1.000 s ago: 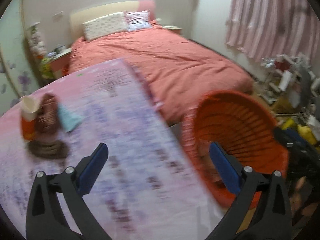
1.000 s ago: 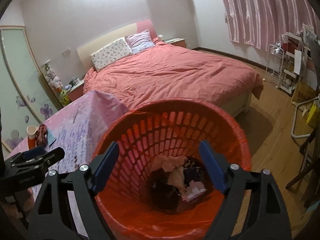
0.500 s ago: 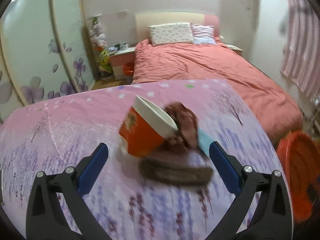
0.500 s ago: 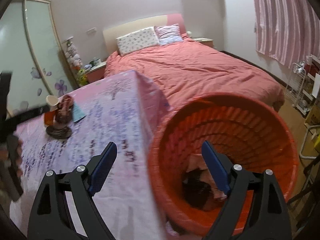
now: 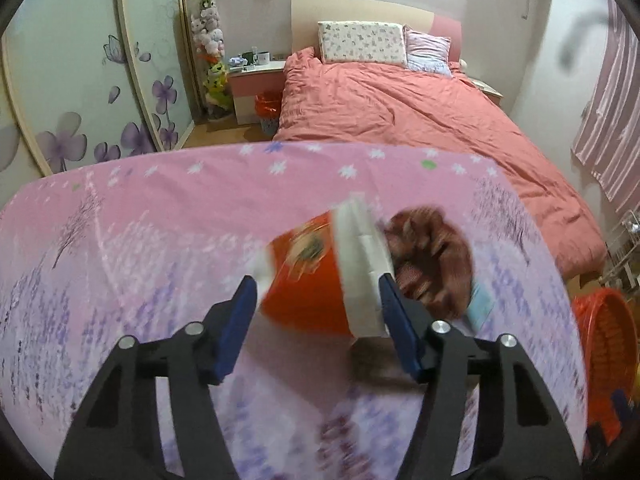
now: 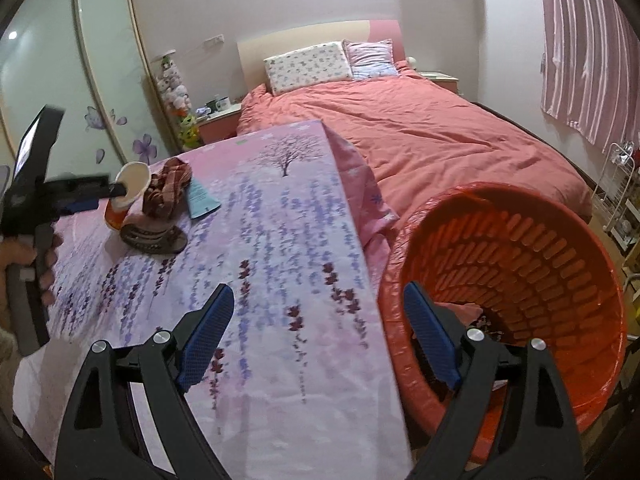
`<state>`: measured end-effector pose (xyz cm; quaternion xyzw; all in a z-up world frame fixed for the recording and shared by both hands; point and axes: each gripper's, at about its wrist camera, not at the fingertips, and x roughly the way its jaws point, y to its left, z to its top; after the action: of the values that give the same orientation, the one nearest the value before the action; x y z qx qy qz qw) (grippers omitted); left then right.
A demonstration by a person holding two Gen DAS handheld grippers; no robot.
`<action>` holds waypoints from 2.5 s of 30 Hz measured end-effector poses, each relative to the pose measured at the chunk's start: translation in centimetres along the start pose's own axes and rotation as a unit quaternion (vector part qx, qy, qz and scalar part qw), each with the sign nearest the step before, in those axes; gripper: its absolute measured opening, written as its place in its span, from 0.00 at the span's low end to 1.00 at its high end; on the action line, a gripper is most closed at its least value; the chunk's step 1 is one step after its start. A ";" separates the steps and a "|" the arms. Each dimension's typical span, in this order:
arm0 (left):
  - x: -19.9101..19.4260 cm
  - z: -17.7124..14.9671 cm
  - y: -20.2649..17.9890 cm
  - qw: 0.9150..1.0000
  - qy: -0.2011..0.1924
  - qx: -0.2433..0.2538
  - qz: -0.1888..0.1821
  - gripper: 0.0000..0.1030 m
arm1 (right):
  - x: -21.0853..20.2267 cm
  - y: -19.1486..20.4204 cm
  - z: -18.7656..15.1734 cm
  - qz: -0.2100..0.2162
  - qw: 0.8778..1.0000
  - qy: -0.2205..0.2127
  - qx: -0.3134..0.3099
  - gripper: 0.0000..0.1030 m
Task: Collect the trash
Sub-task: 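Move both grippers back toward the items on the bed, then grasp the orange-white paper cup with the left gripper while the right grasps the brown plastic clip, then regrip the paper cup by its rim with the left gripper and lift it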
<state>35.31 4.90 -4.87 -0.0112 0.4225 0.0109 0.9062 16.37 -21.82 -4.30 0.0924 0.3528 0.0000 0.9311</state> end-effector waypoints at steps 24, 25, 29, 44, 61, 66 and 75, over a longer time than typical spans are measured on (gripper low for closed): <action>-0.1 -3.5 6.9 0.999 -0.006 0.044 0.014 0.56 | 9.0 14.0 4.3 0.085 0.983 0.038 -0.161 0.87; 0.0 -3.6 7.0 0.999 -0.005 0.045 0.013 0.56 | 9.4 14.5 4.4 0.091 0.980 0.045 -0.171 0.87; 0.6 -3.9 7.5 0.999 -0.001 0.044 0.004 0.56 | 11.0 15.7 4.3 0.103 0.969 0.089 -0.205 0.55; 0.7 -4.5 6.0 0.996 -0.020 0.082 -0.005 0.53 | 5.9 10.0 0.7 0.099 0.983 0.105 -0.112 0.34; 2.1 -3.7 5.0 0.997 -0.019 0.081 -0.005 0.13 | 7.4 11.5 0.8 0.078 0.982 0.094 -0.145 0.31; -0.1 -6.0 5.9 0.996 -0.024 0.084 -0.024 0.12 | 5.7 10.0 -0.5 0.070 0.987 0.093 -0.114 0.31; -3.3 -10.1 7.2 0.996 -0.012 0.080 -0.039 0.24 | 4.0 9.6 -2.0 0.072 0.987 0.092 -0.108 0.31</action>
<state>25.22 11.71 -8.88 0.0454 0.4103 -0.0579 0.9090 18.67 -11.77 -6.72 0.0166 0.4276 0.1136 0.8966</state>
